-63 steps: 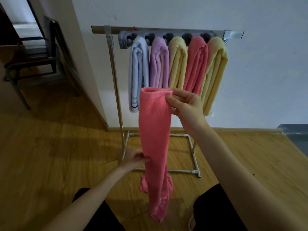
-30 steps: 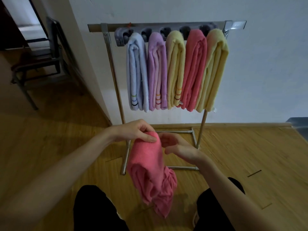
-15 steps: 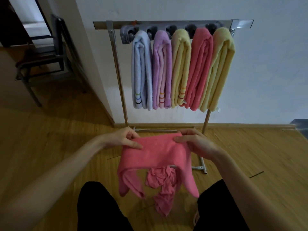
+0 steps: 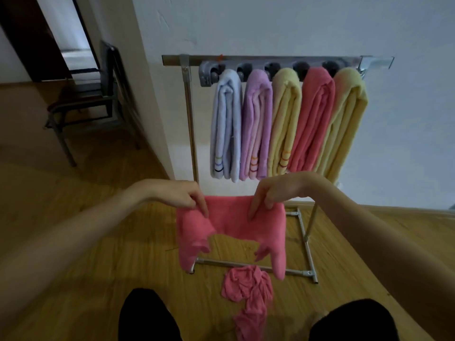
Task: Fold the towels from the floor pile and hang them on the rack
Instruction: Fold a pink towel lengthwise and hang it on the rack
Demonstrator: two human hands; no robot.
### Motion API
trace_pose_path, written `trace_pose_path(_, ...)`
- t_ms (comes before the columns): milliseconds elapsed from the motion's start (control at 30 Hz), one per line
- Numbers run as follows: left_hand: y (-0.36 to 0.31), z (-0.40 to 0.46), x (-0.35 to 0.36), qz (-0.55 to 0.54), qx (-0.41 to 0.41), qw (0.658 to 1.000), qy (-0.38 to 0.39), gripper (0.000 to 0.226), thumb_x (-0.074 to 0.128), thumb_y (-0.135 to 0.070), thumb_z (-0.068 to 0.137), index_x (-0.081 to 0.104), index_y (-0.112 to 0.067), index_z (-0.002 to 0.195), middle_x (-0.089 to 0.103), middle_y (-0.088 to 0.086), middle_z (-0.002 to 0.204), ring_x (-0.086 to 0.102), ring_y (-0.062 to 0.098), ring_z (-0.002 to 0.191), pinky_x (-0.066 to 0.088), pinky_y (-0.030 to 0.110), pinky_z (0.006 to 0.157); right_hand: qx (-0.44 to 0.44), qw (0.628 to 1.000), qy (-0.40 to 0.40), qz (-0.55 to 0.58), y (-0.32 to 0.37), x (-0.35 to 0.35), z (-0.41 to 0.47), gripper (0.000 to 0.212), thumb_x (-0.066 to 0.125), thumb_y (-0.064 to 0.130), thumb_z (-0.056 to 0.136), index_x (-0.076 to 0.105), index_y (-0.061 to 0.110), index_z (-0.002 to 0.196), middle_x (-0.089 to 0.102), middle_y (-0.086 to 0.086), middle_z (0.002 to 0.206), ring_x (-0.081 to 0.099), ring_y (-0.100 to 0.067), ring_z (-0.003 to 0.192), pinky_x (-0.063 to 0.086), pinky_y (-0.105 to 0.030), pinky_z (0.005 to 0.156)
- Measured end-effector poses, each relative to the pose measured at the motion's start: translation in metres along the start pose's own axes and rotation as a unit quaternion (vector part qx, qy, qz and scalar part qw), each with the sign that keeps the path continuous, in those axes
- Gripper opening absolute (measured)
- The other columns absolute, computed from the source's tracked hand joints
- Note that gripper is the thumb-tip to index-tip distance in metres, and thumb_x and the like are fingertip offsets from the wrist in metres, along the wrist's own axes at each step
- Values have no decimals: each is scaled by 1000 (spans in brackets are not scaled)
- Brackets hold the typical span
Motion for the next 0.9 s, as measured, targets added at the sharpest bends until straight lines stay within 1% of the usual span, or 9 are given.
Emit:
trace_pose_path(133, 17, -4, -20, -30, -33, 989, -140, 42, 52, -7, 86, 63, -26, 122, 62, -9, 110, 60, 7, 92, 56, 28, 76, 14, 993, -120, -19, 11, -29, 17, 29, 58, 9, 85, 72, 15, 109, 68, 0, 117, 57, -17, 115, 42, -37, 106)
trace_pose_path(233, 25, -6, -38, -47, -41, 955, -291, 33, 55, -11, 84, 62, -21, 115, 60, -5, 103, 61, 10, 83, 49, 18, 61, -8, 980, -197, -28, 22, -49, 28, 26, 59, 29, 83, 73, 18, 102, 66, -18, 112, 61, -35, 107, 46, -53, 98)
trace_pose_path(333, 23, -11, -55, 73, -56, 891, -444, 14, 57, -12, 83, 55, -18, 96, 47, -5, 107, 53, 12, 91, 39, 19, 74, -31, 958, -274, -79, 41, -67, 36, 29, 55, 19, 91, 66, 5, 113, 66, -19, 109, 61, -28, 96, 47, -39, 85)
trace_pose_path(467, 29, -15, -81, 91, -84, 821, -557, 20, 52, -17, 91, 56, -9, 109, 47, 0, 114, 48, 15, 99, 42, 28, 92, -66, 927, -352, -114, 63, -94, 47, 37, 53, 13, 90, 57, 3, 125, 55, -11, 126, 56, -26, 110, 45, -32, 91)
trace_pose_path(600, 44, -12, -120, 100, -112, 779, -609, 27, 47, -19, 93, 57, -5, 114, 43, 11, 136, 44, 26, 123, 33, 38, 108, -86, 903, -408, -103, 77, -121, 66, 43, 56, 13, 87, 51, -1, 127, 47, -16, 126, 53, -28, 109, 44, -40, 93)
trace_pose_path(667, 50, -9, -144, 82, -104, 780, -611, 29, 42, -19, 95, 57, -5, 116, 39, 10, 141, 40, 26, 129, 29, 39, 111, -90, 892, -436, -80, 85, -133, 77, 41, 56, 11, 86, 51, -3, 124, 46, -17, 127, 52, -29, 111, 43, -42, 93)
trace_pose_path(733, 54, -6, -167, 64, -88, 788, -606, 31, 35, -19, 97, 57, -6, 115, 43, 10, 137, 44, 25, 124, 34, 38, 109, -86, 886, -455, -36, 90, -145, 88, 41, 54, 8, 85, 51, -3, 124, 51, -20, 124, 54, -32, 108, 46, -43, 91)
trace_pose_path(833, 58, -3, -198, 57, -93, 802, -587, 32, 32, -16, 98, 58, -4, 113, 47, 13, 133, 48, 26, 119, 35, 34, 102, -69, 867, -493, 12, 96, -159, 102, 38, 52, 4, 86, 50, -4, 123, 57, -22, 115, 58, -32, 99, 43, -31, 71)
trace_pose_path(900, 63, 0, -217, 73, -99, 810, -573, 34, 31, -15, 95, 59, -1, 107, 48, 17, 130, 48, 30, 118, 36, 36, 103, -60, 853, -518, 23, 100, -166, 111, 40, 53, 5, 86, 45, -4, 124, 47, -23, 127, 54, -32, 101, 40, -30, 72)
Point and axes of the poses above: each hand's wrist, its own z-axis towards the middle knuckle, its own x-axis out of the palm, y = z × x, the point moved 4 cm from there along z, towards the middle knuckle
